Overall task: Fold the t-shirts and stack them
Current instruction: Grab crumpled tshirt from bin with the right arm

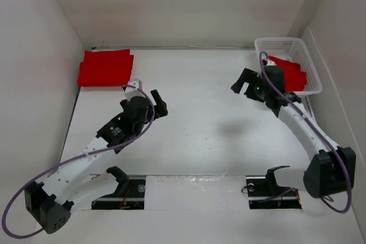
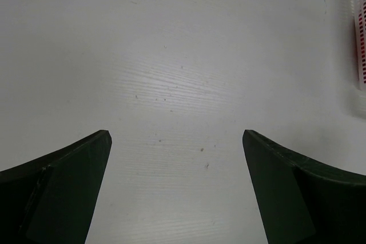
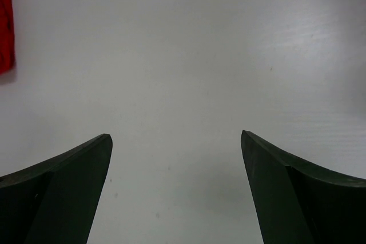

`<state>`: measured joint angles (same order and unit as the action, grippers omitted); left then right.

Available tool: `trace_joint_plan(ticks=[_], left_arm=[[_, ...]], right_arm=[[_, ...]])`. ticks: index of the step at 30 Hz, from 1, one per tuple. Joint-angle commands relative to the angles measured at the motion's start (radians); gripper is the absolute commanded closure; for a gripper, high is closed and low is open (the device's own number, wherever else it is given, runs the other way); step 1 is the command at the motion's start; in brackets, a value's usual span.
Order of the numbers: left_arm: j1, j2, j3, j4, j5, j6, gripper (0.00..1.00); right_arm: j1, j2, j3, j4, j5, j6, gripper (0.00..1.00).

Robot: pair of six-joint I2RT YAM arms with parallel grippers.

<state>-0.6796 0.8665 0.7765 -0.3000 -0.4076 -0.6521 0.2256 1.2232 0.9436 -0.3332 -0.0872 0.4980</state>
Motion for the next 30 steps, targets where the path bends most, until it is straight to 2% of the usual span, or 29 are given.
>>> trace_joint_plan(ticks=[1,4,5,8,10,12,14,15,19,25,26,28,30], left_arm=[[-0.006,0.054,0.020,0.090,0.027,0.029,0.00],[-0.006,0.129,0.070,0.120,0.056,0.074,0.00],[-0.006,0.149,0.084,0.121,0.056,0.074,0.00],[0.024,0.237,0.142,0.130,0.079,0.098,0.00],[0.051,0.282,0.179,0.130,0.121,0.098,0.00],[0.051,0.337,0.196,0.130,0.105,0.098,0.00],[0.051,0.364,0.225,0.130,0.066,0.108,0.00],[0.051,0.376,0.225,0.130,0.066,0.108,0.00],[0.051,0.376,0.244,0.140,0.046,0.108,0.00],[0.051,0.385,0.253,0.151,0.010,0.108,0.00],[0.051,0.385,0.253,0.151,0.010,0.108,0.00],[0.051,0.385,0.262,0.140,0.001,0.108,0.00],[0.051,0.385,0.262,0.140,0.001,0.108,0.00]], right_arm=[[-0.150,0.111,0.161,0.040,-0.038,-0.013,0.00],[-0.236,0.274,0.308,0.002,-0.048,-0.055,0.00],[-0.282,0.320,0.402,-0.016,-0.033,-0.064,0.00],[-0.345,0.510,0.555,-0.098,0.067,-0.064,0.00],[-0.368,0.656,0.714,-0.156,0.110,-0.087,0.00],[-0.399,0.757,0.876,-0.222,0.158,-0.096,0.00],[-0.431,0.943,1.032,-0.288,0.188,-0.108,0.00],[-0.440,0.944,1.072,-0.288,0.198,-0.108,0.00],[-0.476,1.120,1.219,-0.368,0.210,-0.119,0.00],[-0.476,1.257,1.257,-0.409,0.313,-0.110,0.00],[-0.476,1.269,1.273,-0.444,0.329,-0.093,0.01],[-0.476,1.270,1.273,-0.435,0.342,-0.093,0.11],[-0.465,1.256,1.250,-0.425,0.365,-0.093,0.30]])
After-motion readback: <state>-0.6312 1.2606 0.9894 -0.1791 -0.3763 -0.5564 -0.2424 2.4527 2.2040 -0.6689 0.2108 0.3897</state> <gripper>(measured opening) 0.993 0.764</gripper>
